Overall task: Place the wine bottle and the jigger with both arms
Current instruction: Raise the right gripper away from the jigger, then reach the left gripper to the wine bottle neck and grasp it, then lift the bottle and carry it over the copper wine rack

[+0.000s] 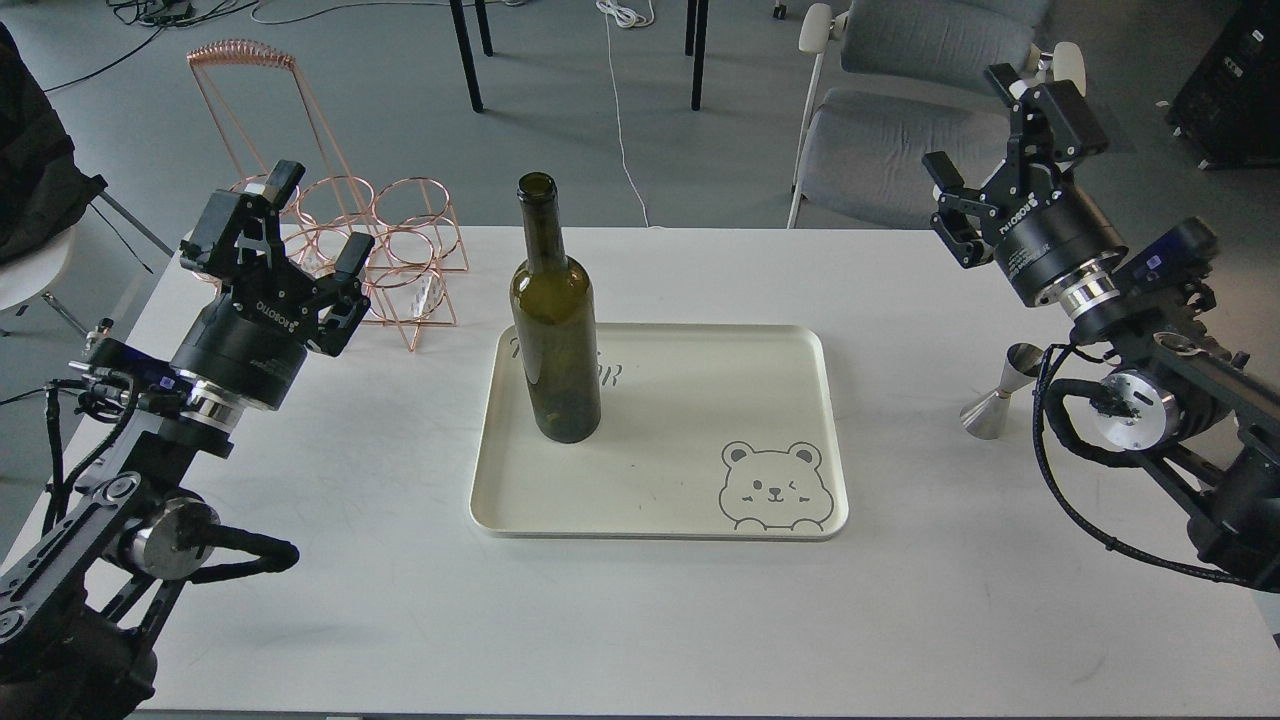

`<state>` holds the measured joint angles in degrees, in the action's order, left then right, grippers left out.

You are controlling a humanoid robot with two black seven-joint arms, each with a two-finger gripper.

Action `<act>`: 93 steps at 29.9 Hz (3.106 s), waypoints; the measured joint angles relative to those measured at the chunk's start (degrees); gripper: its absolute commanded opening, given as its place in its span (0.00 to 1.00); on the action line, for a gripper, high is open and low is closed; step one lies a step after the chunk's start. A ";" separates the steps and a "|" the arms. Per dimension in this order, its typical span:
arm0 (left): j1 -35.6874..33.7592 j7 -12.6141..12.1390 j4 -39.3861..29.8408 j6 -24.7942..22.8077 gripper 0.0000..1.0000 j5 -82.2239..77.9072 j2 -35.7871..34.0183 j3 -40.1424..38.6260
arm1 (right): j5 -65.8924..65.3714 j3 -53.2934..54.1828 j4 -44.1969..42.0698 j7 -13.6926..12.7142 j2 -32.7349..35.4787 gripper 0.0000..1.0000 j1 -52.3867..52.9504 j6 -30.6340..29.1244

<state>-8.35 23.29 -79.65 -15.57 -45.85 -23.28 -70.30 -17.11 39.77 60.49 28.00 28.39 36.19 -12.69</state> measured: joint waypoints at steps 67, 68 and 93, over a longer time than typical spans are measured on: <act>-30.41 4.71 -1.05 -3.16 0.44 -79.15 -6.38 19.41 | -4.69 1.20 -3.01 0.01 -3.87 0.99 -7.81 -4.63; -30.45 4.71 -1.03 -3.16 0.30 -79.15 -6.36 19.42 | -4.69 1.19 -3.01 0.01 -3.87 0.99 -7.81 -4.61; -41.22 4.72 -0.15 -3.19 0.07 -76.30 -9.57 19.20 | -4.77 1.23 -3.02 0.00 -3.97 0.99 -7.81 -4.36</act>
<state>-49.57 28.01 -79.80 -18.76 -122.15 -32.85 -51.11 -21.88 40.99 57.48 28.00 24.43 28.38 -17.04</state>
